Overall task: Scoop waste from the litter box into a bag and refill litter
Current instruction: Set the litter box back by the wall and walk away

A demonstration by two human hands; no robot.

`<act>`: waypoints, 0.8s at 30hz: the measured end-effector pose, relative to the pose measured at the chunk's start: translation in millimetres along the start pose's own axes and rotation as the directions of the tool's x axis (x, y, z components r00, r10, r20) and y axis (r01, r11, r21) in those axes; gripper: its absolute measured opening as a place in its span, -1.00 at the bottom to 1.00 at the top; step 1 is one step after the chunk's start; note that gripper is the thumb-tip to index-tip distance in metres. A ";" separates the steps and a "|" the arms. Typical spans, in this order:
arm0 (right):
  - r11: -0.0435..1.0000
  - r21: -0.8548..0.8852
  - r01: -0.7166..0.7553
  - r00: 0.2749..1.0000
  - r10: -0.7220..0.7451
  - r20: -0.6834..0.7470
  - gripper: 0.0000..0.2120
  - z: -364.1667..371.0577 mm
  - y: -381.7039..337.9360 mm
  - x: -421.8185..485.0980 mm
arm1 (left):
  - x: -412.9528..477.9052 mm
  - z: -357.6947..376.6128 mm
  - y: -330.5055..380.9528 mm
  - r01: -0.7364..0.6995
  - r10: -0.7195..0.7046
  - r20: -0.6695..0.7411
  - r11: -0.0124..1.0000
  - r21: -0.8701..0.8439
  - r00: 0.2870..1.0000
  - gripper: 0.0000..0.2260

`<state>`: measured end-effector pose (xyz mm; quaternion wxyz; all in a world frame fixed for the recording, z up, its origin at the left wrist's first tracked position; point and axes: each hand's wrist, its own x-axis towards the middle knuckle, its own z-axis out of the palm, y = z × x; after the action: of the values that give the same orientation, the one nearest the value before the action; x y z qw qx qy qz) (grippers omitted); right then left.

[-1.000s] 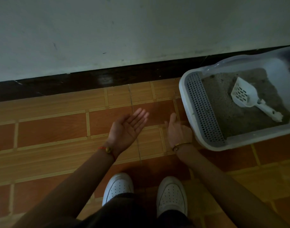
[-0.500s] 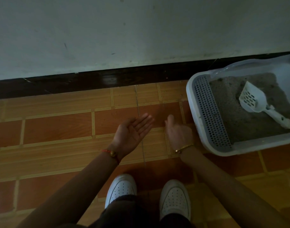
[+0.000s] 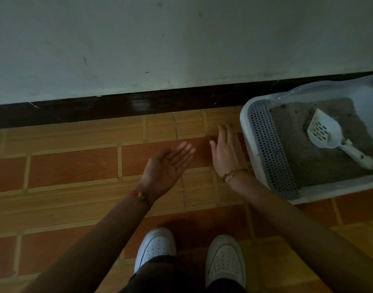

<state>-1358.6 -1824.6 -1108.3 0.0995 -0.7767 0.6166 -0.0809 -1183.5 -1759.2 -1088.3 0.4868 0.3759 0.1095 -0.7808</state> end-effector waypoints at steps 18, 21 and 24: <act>0.931 0.351 0.098 0.967 -0.172 0.187 -0.53 34.6 1.0 -14.1 | -5.7 -5.9 9.8 -0.023 0.021 -0.048 0.999 -0.042 0.999 -0.63; 0.923 0.383 0.044 0.999 -0.037 -0.026 -0.63 37.9 6.2 -22.0 | -5.1 -7.2 10.6 -0.029 0.026 -0.058 0.998 -0.047 0.998 -0.63; 0.974 0.224 -0.022 0.994 0.045 -0.095 -0.73 40.0 17.4 -17.1 | -4.3 -8.9 11.0 -0.037 0.033 -0.066 0.998 -0.057 0.997 -0.64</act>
<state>-1368.9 -1809.5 -1151.5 0.1564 -0.7451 0.6209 -0.1865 -1168.9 -1757.1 -1089.3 0.5072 0.3888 0.1413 -0.7561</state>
